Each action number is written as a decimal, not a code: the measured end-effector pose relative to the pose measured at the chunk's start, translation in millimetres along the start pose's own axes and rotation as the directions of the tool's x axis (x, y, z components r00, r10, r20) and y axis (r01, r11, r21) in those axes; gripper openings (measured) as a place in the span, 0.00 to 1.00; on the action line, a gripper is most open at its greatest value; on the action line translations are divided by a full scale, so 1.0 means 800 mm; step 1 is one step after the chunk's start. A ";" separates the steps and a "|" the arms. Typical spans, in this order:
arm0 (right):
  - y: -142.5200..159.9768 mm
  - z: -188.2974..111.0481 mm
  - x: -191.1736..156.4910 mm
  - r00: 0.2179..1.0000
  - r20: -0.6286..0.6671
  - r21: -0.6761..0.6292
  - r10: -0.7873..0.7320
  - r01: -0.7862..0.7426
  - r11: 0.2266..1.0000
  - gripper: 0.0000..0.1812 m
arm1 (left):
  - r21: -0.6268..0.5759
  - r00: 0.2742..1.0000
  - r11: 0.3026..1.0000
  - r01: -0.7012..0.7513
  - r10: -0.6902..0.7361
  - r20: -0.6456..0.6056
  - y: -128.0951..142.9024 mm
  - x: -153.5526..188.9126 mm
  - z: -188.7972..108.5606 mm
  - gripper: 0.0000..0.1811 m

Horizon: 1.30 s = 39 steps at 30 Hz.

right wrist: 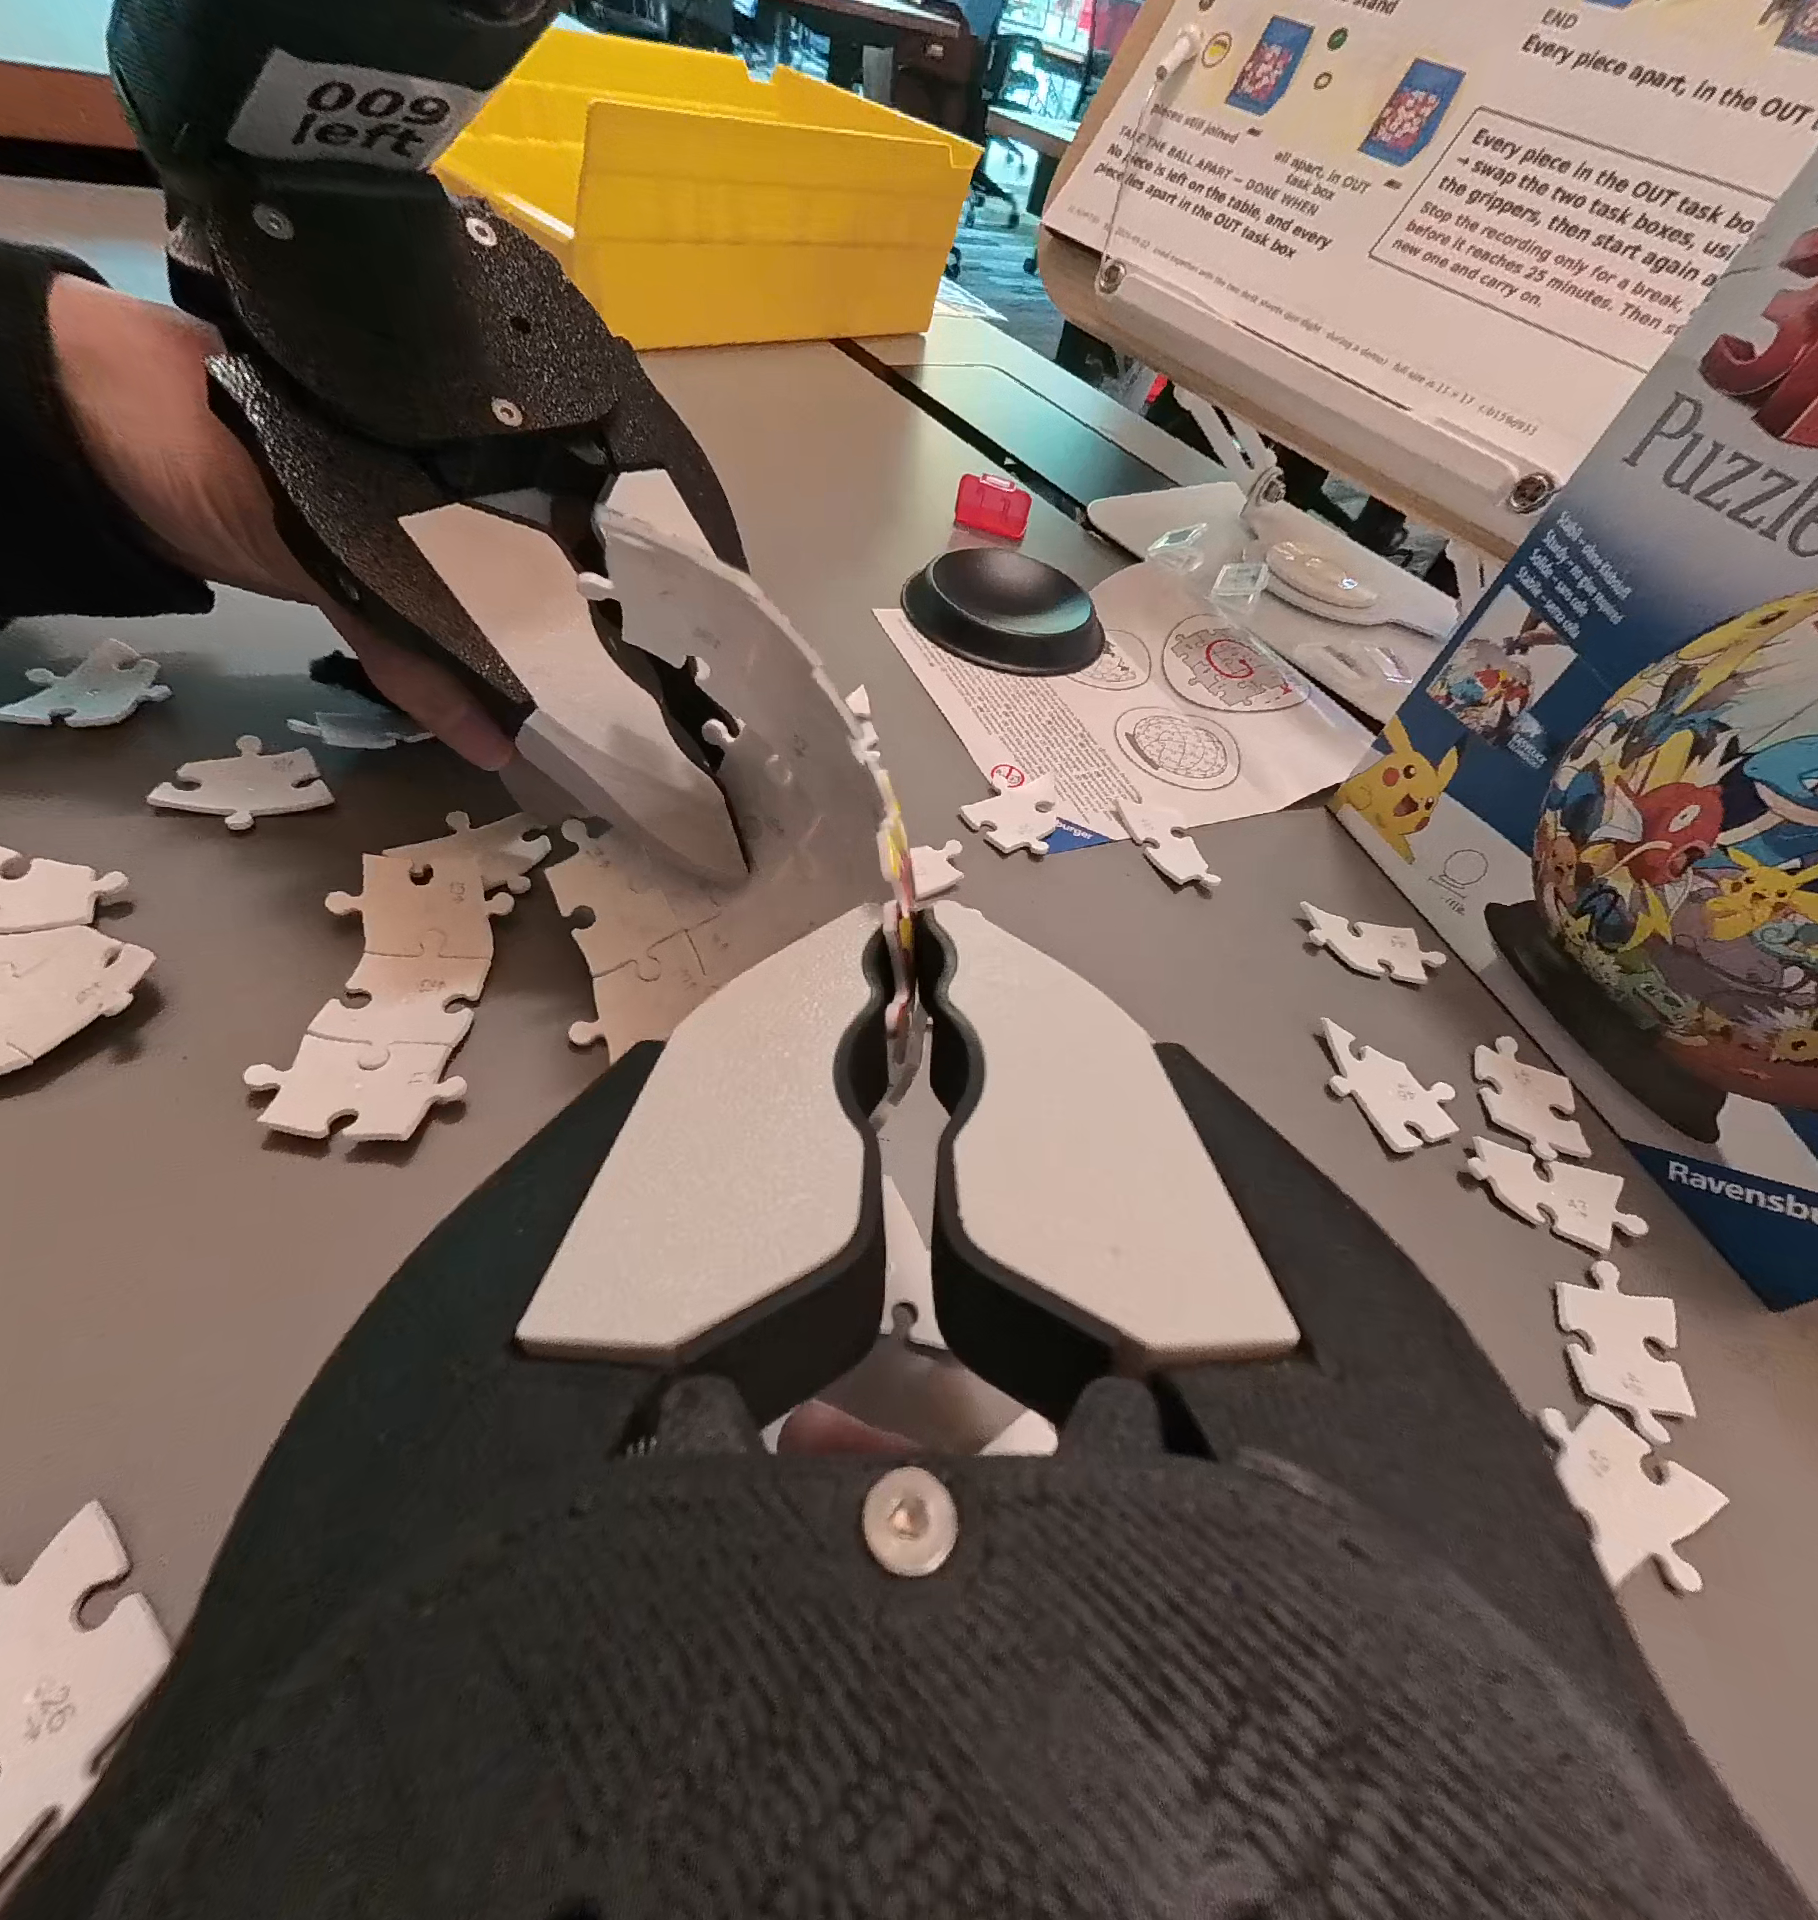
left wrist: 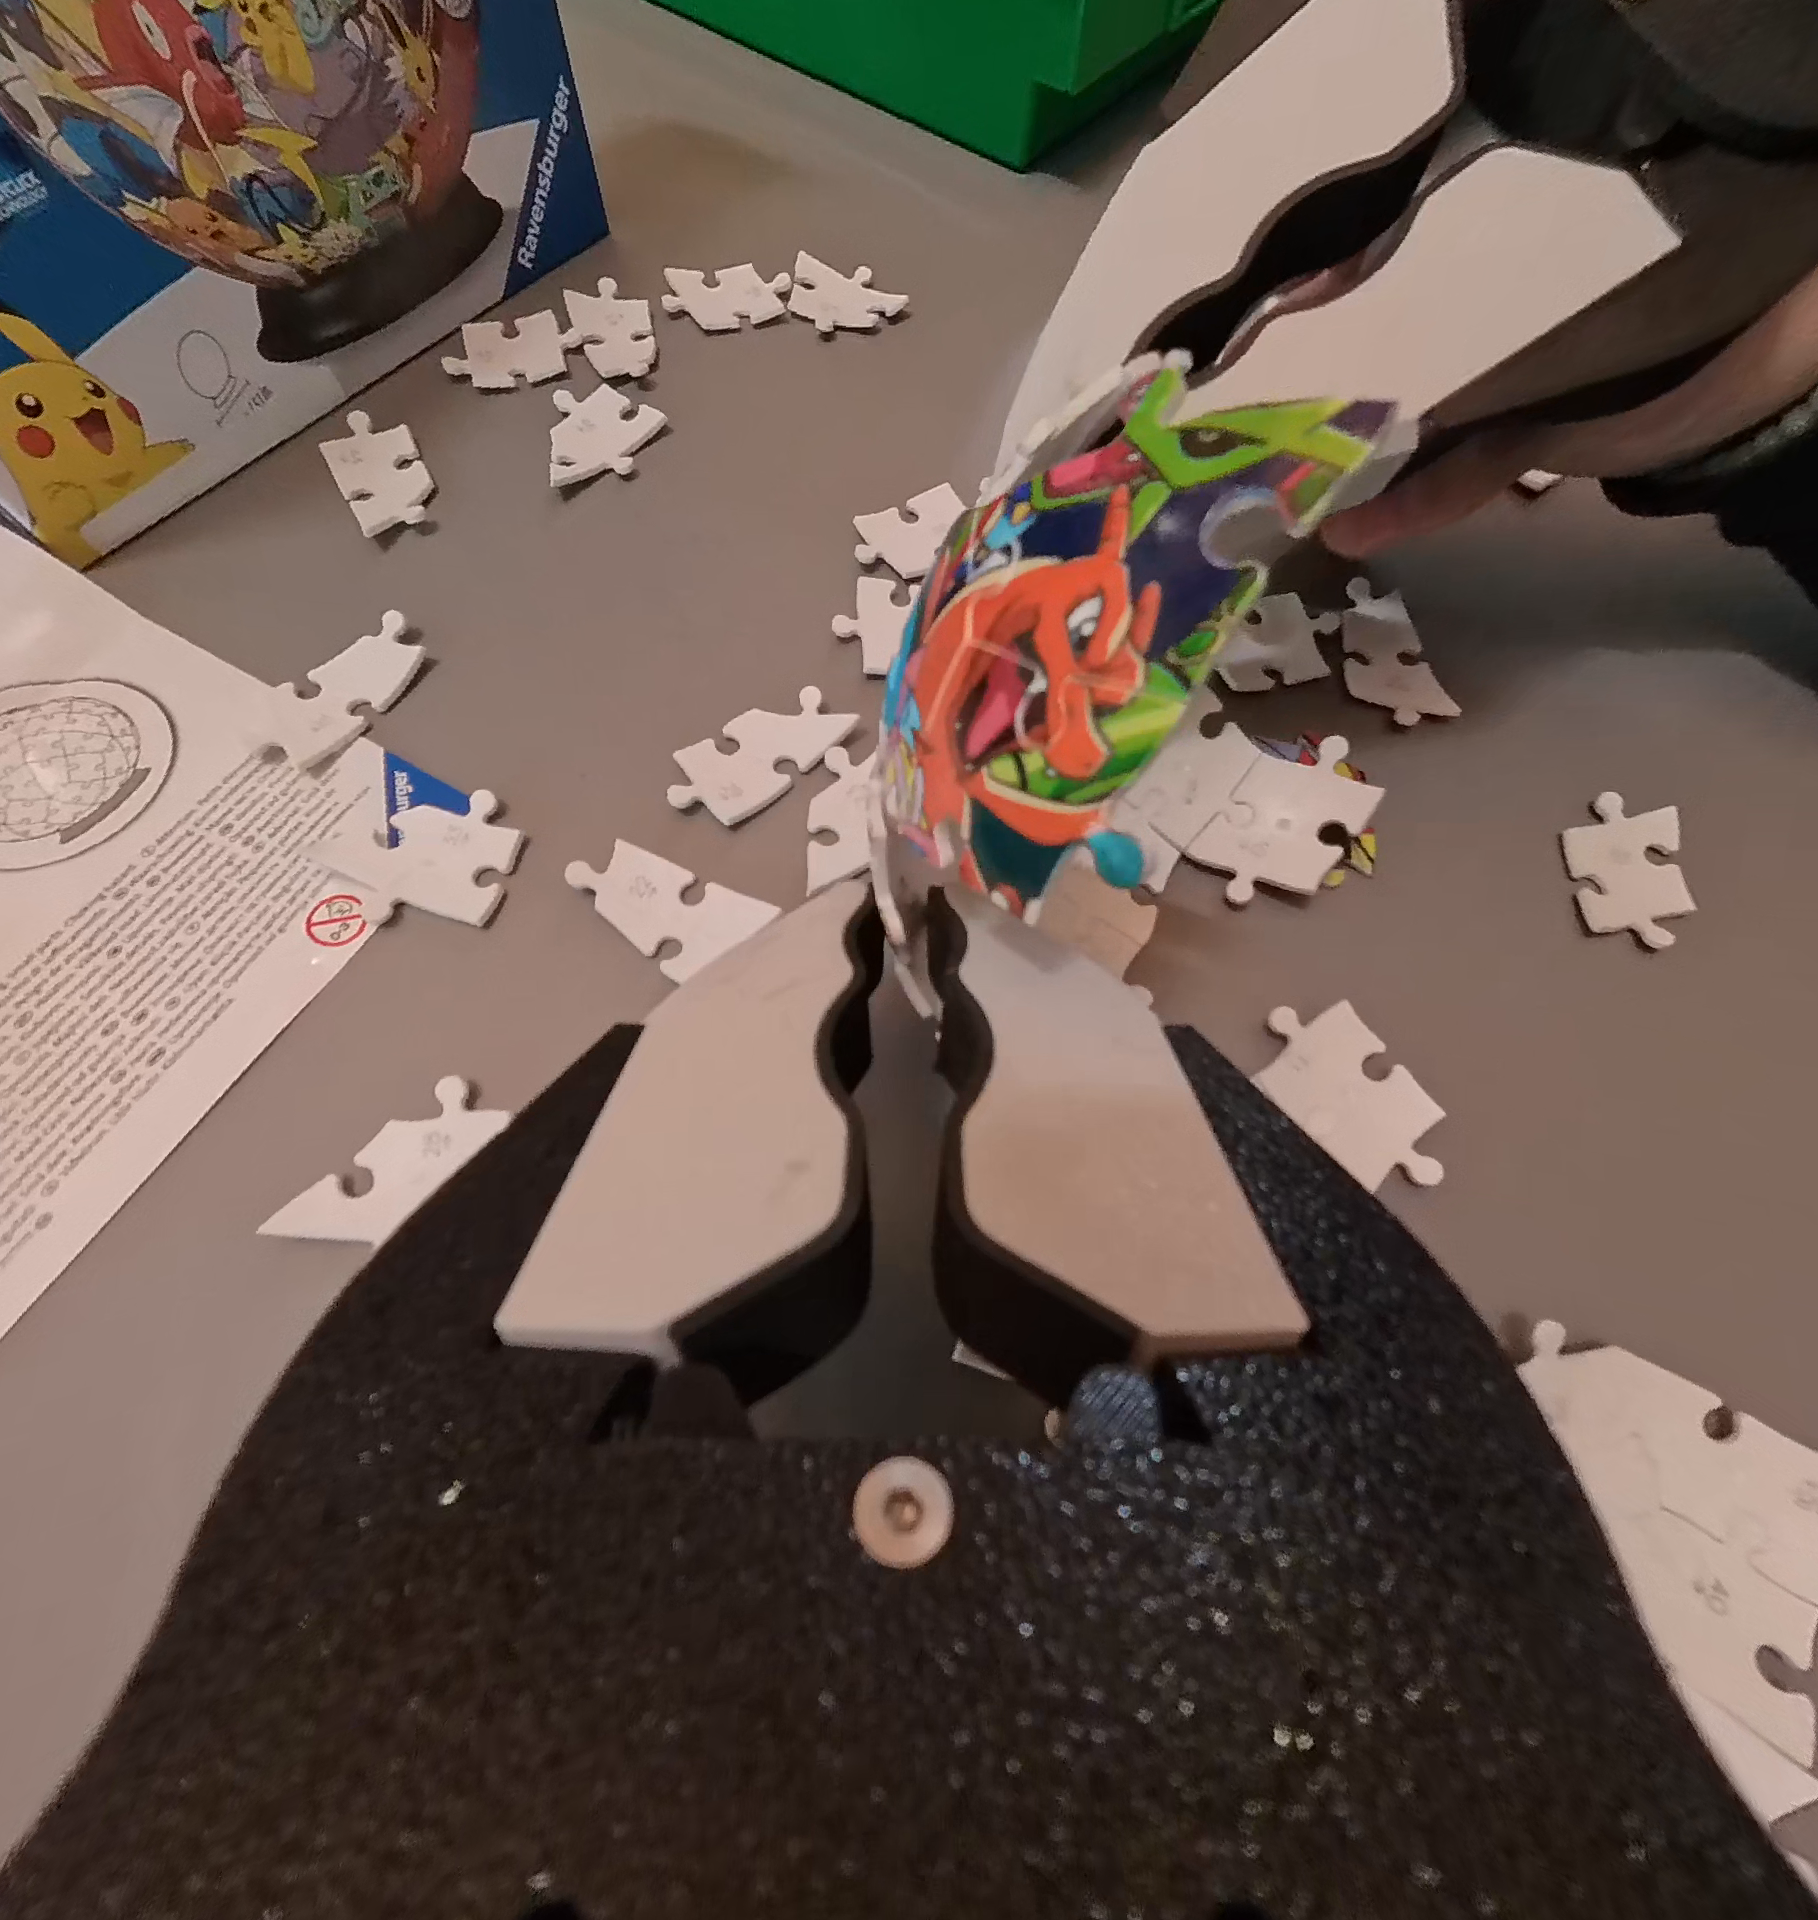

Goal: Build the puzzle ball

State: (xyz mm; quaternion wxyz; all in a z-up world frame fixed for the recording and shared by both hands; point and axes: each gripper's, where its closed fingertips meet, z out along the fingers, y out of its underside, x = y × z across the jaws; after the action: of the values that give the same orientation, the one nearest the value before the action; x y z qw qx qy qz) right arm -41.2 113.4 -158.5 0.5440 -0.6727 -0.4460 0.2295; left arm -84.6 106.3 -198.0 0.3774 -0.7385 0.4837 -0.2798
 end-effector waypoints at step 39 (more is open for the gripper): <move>0.000 -0.007 0.008 0.989 -0.082 0.019 -0.125 0.127 0.992 0.01 | -0.092 0.959 0.988 -0.123 0.142 0.244 0.007 0.016 -0.066 0.21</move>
State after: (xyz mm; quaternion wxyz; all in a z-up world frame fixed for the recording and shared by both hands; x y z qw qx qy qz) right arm -33.4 116.2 -155.6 0.5832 -0.6452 -0.4623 0.1727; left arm -123.6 78.2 -172.2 0.4248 -0.7476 0.4910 -0.1399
